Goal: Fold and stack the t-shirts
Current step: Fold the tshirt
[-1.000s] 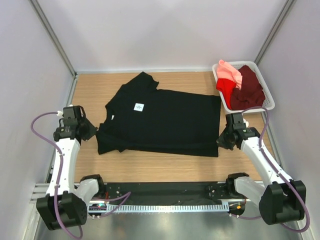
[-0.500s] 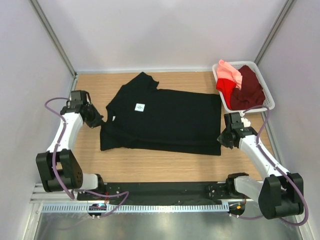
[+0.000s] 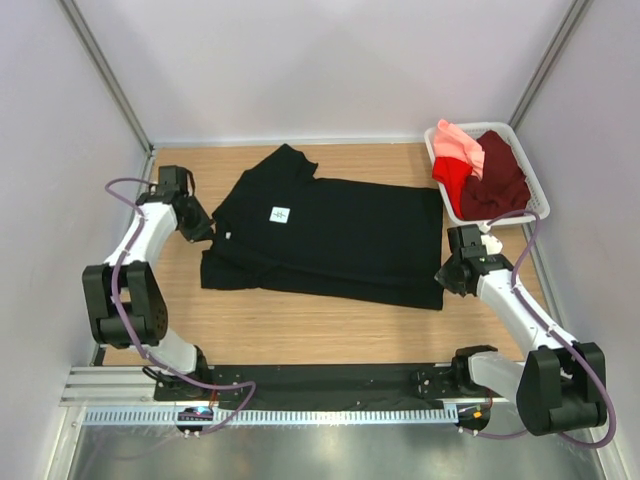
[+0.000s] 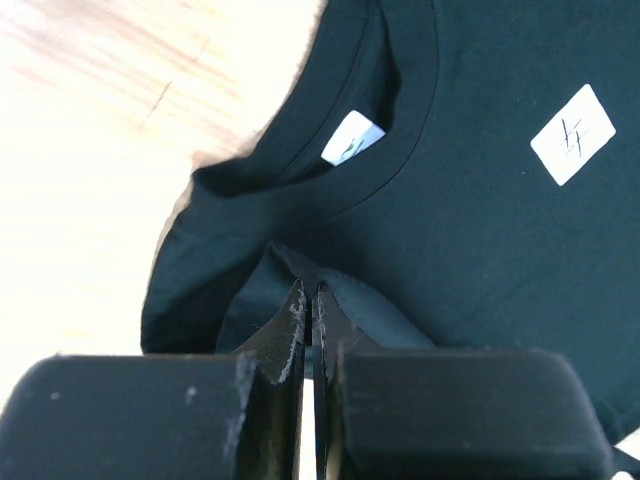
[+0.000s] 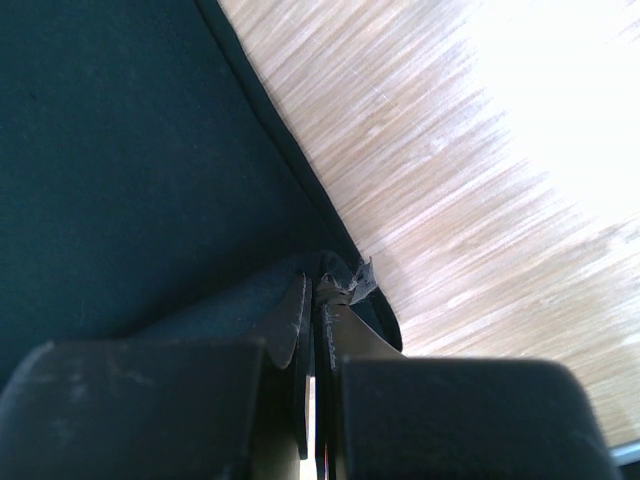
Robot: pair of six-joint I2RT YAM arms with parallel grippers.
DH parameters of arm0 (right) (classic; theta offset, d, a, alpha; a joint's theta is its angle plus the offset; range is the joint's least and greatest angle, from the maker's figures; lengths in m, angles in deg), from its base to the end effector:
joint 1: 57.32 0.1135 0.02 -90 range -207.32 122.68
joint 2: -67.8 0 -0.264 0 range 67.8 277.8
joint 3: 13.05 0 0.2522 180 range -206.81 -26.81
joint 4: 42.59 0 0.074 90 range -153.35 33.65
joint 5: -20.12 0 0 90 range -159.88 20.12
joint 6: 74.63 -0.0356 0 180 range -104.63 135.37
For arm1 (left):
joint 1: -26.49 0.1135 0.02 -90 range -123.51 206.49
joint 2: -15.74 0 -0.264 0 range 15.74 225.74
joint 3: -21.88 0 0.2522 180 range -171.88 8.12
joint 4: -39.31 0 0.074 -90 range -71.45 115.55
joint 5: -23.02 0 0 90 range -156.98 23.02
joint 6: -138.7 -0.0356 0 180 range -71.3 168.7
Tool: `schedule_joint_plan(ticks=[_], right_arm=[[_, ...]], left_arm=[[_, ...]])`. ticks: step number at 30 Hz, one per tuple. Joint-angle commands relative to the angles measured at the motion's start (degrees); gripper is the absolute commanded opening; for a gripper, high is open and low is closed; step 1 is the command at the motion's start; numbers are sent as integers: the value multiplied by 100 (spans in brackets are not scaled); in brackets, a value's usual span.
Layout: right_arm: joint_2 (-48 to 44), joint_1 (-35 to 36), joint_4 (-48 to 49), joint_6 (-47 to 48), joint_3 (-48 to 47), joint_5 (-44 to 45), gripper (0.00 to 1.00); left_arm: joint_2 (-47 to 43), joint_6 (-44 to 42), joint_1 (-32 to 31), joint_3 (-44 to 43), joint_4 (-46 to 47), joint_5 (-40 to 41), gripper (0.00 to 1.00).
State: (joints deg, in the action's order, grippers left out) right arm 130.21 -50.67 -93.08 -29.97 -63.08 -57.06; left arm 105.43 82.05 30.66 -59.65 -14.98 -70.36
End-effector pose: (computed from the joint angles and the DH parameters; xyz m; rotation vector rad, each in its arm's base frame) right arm 0.1933 0.0146 0.1967 0.9351 2.4491 0.0125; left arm 0.3182 0.0211 0.2446 -0.8437 2.5444 -0.2421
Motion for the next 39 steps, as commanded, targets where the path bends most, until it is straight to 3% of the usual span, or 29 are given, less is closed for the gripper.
schedule_joint_plan(ticks=[1, 14, 26, 31, 32, 35, 39], right_arm=[[60, 2, 298, -71, -38, 265, 1], [544, 3, 763, 104, -82, 379, 2], [807, 11, 992, 324, -372, 467, 4], [1009, 2, 1002, 412, -547, 449, 17], [992, -6, 845, 421, -669, 502, 22], [748, -6, 371, 552, -942, 538, 35], [308, 3, -149, 781, -1153, 345, 43]], left_arm=[[215, -223, -91, -342, 221, 83, 0], [813, 93, -197, -580, 63, 970, 0], [1130, 199, -337, -852, 46, 1128, 0], [1103, 269, -346, -1001, 2, 1226, 1], [1077, 261, -346, -1097, 2, 1173, 13], [805, 190, -355, -1247, 2, 1120, 35], [278, 59, -364, -1266, -138, 1216, 51]])
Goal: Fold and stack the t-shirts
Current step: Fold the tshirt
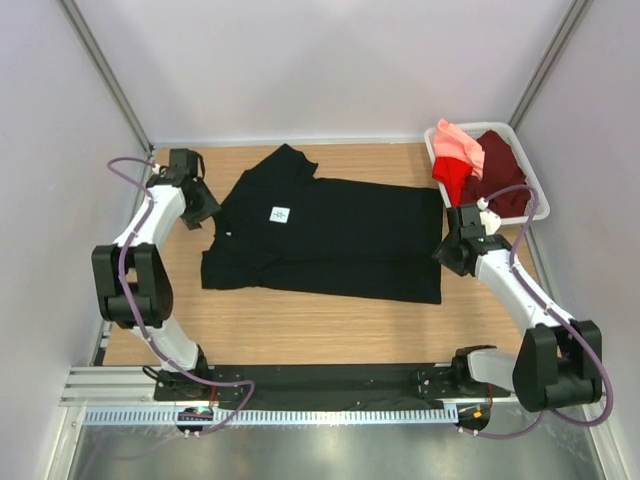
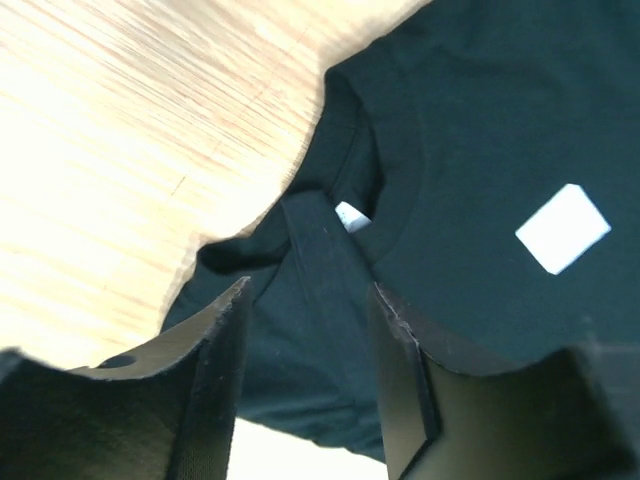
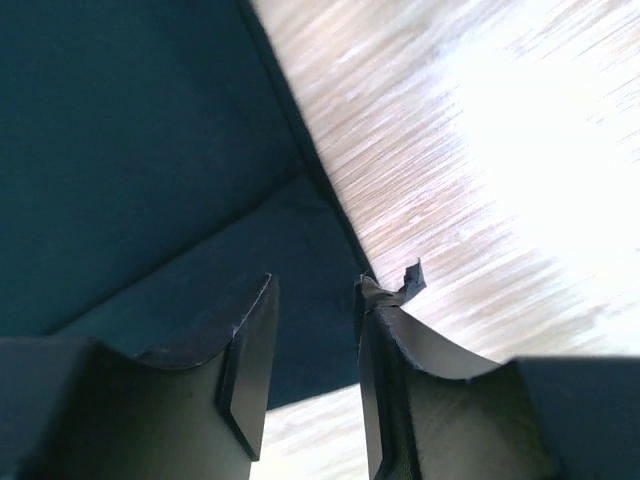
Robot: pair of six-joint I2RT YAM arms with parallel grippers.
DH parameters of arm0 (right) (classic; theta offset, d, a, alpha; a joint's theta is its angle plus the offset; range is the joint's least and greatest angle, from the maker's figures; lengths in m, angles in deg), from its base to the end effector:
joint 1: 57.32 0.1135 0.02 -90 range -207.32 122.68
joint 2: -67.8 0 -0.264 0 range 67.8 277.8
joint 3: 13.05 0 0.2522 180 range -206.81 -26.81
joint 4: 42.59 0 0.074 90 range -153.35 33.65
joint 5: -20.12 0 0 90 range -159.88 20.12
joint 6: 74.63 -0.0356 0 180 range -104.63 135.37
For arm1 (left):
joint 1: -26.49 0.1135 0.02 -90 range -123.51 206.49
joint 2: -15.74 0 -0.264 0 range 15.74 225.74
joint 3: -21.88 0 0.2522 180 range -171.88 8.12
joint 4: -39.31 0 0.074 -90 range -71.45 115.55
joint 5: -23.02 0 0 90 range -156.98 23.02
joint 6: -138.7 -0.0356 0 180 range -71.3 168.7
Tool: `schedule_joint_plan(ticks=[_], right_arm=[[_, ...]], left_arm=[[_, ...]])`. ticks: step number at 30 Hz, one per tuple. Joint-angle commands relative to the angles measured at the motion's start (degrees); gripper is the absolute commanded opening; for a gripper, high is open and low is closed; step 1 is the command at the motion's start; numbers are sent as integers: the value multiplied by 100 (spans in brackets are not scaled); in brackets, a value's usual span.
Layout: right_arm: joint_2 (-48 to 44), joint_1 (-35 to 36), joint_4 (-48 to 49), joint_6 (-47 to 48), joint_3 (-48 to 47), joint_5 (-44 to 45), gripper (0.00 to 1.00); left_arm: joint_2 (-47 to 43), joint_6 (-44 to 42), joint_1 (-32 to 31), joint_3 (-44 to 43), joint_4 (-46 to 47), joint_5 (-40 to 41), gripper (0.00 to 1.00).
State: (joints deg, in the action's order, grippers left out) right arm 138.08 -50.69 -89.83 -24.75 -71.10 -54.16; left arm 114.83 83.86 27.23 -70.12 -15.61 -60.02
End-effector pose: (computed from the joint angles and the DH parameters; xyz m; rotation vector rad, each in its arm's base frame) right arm 0.2320 0.0173 0.2153 0.8258 2.4116 -0.0470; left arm 0.3632 0.0090 0.2465 -0.8516 2.4989 -0.0413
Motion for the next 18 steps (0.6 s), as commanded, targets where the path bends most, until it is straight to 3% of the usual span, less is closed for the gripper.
schedule_joint_plan(ticks=[1, 9, 11, 15, 18], right_arm=[[-559, 13, -537, 302, -361, -34, 43], [-858, 408, -248, 119, 166, -983, 32], [-832, 514, -73, 22, 298, -853, 31], [-613, 506, 367, -145, 755, -729, 29], [-419, 506, 544, -207, 1045, -361, 27]], left_arm=[[-880, -149, -264, -166, -145, 200, 52], [-1752, -202, -363, 1433, 21, -108, 57], [-1779, -220, -337, 1661, 30, -142, 60], [-1569, 113, 153, 2084, 232, -1151, 60], [-1585, 193, 216, 2312, 258, -1022, 59]])
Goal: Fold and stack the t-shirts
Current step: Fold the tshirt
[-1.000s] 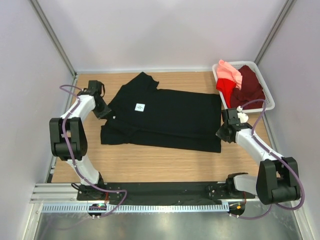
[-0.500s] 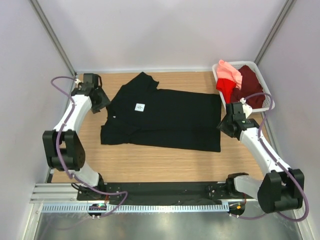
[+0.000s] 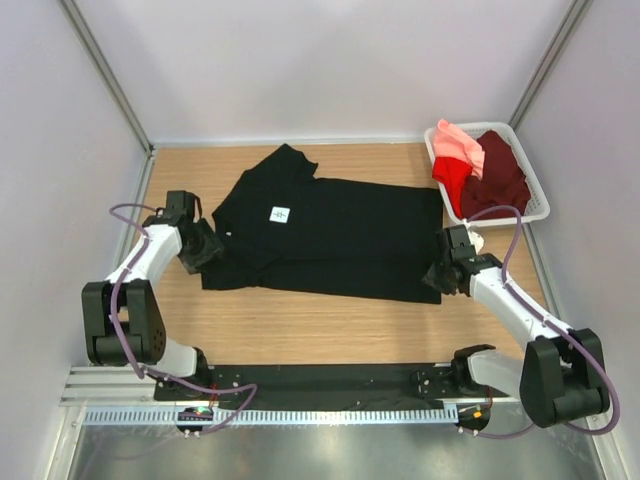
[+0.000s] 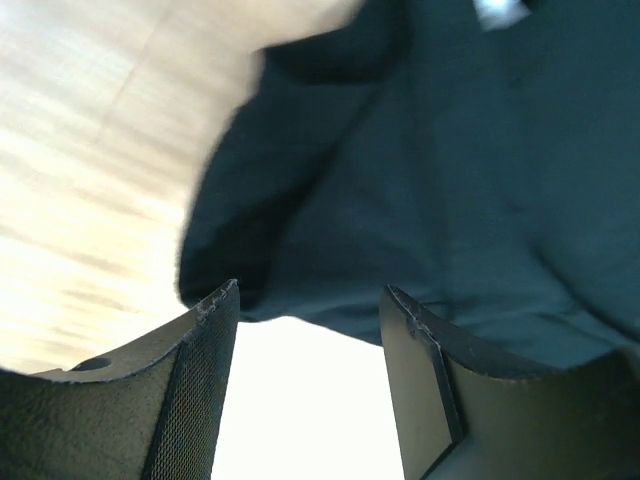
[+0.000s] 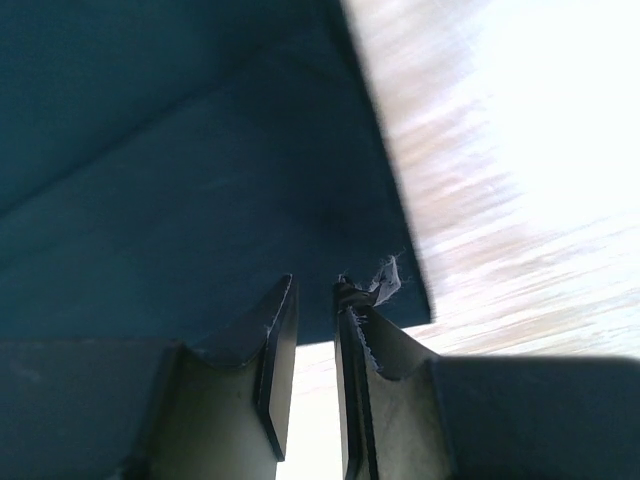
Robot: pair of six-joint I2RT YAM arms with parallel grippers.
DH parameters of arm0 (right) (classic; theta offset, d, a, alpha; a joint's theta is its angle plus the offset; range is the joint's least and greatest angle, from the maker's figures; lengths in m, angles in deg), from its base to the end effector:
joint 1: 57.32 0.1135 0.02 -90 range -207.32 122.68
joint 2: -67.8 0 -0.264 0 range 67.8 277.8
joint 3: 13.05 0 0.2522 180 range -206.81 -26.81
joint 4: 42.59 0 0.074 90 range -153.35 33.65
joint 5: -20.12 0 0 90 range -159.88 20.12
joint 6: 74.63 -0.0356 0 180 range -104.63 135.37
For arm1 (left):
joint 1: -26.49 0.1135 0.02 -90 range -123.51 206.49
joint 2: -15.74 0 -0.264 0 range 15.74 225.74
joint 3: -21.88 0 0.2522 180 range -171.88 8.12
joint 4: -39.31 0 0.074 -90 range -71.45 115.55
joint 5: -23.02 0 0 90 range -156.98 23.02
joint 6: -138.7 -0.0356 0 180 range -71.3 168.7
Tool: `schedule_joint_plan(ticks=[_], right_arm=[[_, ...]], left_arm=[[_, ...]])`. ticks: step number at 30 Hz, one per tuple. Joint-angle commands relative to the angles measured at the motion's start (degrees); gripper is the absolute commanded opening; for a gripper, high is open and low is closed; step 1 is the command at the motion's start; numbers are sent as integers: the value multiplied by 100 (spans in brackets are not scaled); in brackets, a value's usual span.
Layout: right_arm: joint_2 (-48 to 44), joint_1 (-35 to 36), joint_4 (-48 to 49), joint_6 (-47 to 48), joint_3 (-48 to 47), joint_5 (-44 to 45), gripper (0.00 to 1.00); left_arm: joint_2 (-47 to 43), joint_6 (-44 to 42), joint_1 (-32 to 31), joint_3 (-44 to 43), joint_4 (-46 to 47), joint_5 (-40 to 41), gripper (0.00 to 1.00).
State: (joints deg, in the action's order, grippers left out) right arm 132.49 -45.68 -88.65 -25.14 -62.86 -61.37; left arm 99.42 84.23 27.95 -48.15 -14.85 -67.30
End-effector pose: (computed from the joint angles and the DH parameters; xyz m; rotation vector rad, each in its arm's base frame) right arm 0.2008 0.0360 0.1919 0.7020 2.5245 0.1234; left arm 0.2773 0.0069 0.2149 -0.8767 2.6256 -0.1664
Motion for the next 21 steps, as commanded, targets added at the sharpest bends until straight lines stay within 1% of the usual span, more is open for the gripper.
schedule_joint_plan(ticks=[1, 3, 4, 6, 10, 11, 15, 16, 18, 19, 21], right_arm=[[193, 5, 400, -220, 274, 466, 27], [272, 5, 285, -282, 397, 800, 27], [299, -4, 215, -378, 423, 862, 27], [247, 5, 162, -448, 459, 880, 28], [-77, 5, -31, -581, 398, 819, 28], [-157, 5, -144, -563, 319, 784, 28], [-544, 58, -304, -397, 64, 398, 30], [-658, 188, -313, -335, 2, 197, 31], [-764, 391, -243, -151, -173, 89, 33], [-808, 653, -94, -89, -226, -33, 35], [-800, 874, 161, 156, -341, -252, 37]], left_arm=[[-88, 234, 162, 160, 156, -50, 59], [-159, 340, 197, 187, -28, 494, 60], [-220, 471, 206, 152, -168, 1002, 62], [-334, 481, 206, 195, -275, 1139, 63], [-554, 543, 232, 467, 5, 780, 62], [-511, 560, 276, 485, 23, 605, 62], [-300, 578, 277, 520, 85, 463, 57], [-265, 578, 285, 573, 233, 367, 56], [-220, 621, 285, 635, 383, 86, 54], [-212, 639, 285, 661, 515, 58, 52], [-159, 657, 277, 653, 595, 58, 50]])
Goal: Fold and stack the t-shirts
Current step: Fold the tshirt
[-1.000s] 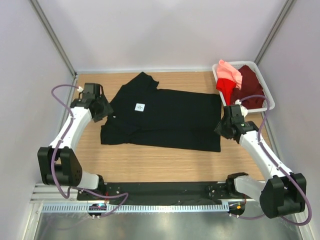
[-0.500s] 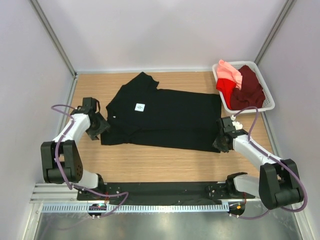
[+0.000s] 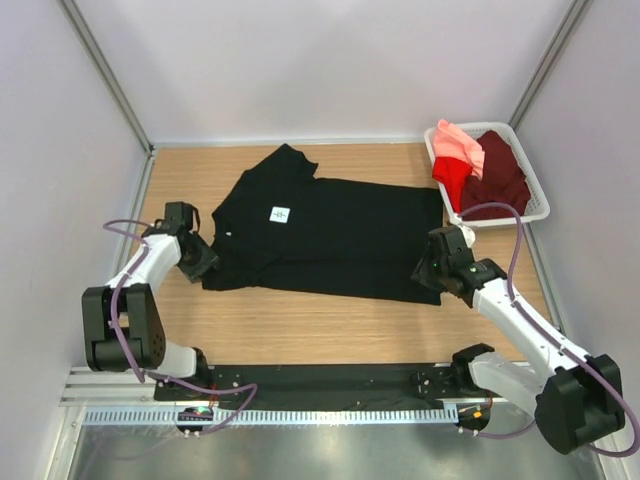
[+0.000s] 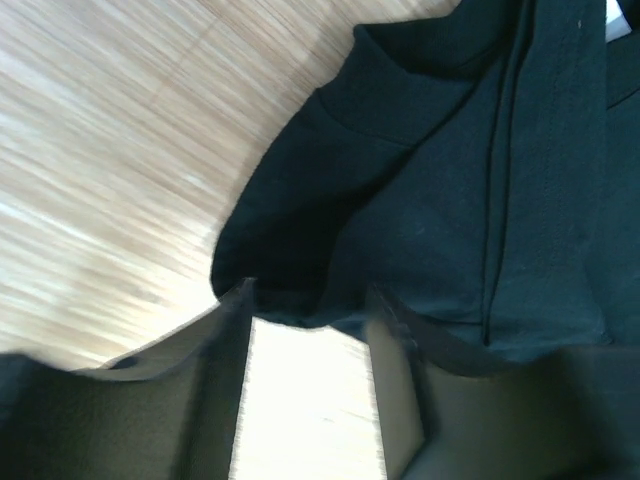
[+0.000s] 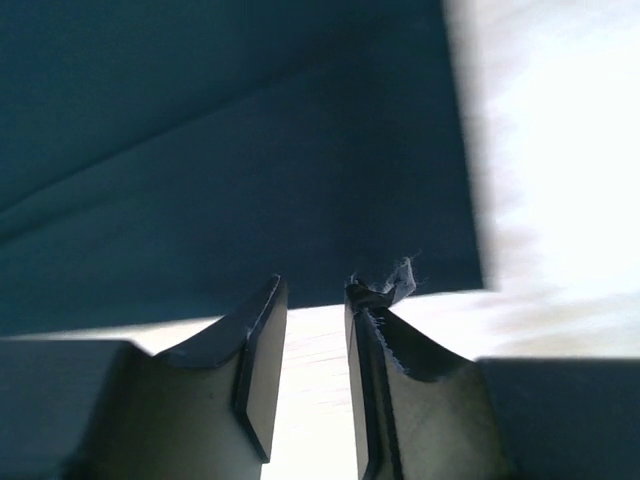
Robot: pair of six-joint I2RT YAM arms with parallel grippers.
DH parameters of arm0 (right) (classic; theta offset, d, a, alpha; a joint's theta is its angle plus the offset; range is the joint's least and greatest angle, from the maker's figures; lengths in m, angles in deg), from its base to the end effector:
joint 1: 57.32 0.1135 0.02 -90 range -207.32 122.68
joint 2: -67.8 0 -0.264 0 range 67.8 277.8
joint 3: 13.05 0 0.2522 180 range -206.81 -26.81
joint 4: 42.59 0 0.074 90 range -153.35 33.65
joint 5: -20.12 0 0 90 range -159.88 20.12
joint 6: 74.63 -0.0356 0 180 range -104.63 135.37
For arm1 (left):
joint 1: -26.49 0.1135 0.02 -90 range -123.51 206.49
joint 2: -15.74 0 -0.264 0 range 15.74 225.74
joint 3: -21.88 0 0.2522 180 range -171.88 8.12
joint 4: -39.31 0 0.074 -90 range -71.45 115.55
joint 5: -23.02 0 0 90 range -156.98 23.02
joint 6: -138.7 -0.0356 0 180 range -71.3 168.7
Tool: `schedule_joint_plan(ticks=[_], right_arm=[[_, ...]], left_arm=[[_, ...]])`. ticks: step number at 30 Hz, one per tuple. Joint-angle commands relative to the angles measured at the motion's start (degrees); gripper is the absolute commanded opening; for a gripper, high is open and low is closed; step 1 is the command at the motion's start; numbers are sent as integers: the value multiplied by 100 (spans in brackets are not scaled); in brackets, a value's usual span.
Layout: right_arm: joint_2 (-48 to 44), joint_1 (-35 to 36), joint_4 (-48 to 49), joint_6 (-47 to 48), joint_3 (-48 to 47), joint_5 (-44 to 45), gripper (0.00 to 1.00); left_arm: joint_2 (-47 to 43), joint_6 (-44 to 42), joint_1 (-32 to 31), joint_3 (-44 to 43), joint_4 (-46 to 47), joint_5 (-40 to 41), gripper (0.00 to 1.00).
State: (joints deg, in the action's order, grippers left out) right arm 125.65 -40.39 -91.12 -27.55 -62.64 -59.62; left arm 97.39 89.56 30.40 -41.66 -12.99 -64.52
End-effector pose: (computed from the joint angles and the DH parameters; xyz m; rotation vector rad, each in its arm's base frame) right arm 0.1825 0.0489 0.2096 0.6392 2.4665 0.1807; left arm 0.2574 0.0191 0.1931 -1.0768 2.5872 -0.0962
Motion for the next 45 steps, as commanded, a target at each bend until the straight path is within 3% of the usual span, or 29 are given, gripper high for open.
schedule_joint_plan(ticks=[1, 6, 11, 15, 19, 22, 24, 28, 37, 45], right_arm=[[-37, 503, 696, 485, -398, -681, 38], [912, 1162, 1330, 863, -933, -894, 39], [1606, 2233, 2447, 1513, -1504, -860, 42], [2614, 2850, 2580, 2251, -2391, -509, 42], [3635, 3263, 2475, 2753, -3646, -358, 40], [4407, 3597, 2387, 3052, -4385, -183, 36], [4760, 3747, 2369, 3166, -4677, -191, 32], [5386, 3879, 2255, 3070, -5257, -236, 31], [5000, 3897, 2545, 2841, -4539, -42, 31], [4429, 3888, 2922, 2771, -3677, 90, 31]], left_arm=[[79, 98, 40, -40, 418, -211, 44], [579, 36, 41, -558, 234, 167, 21], [1037, -26, 49, -1094, -100, 492, 14], [1187, -43, 58, -1437, -408, 887, 29], [1117, -34, 286, -1613, -426, 695, 41], [950, -61, 515, -1605, -172, 274, 44], [853, -245, 585, -1535, 309, -454, 44], [1037, -368, 585, -1517, 769, -1299, 48], [2038, -439, 594, -2097, 910, -1582, 48], [2365, -395, 594, -2124, 998, -1644, 37]])
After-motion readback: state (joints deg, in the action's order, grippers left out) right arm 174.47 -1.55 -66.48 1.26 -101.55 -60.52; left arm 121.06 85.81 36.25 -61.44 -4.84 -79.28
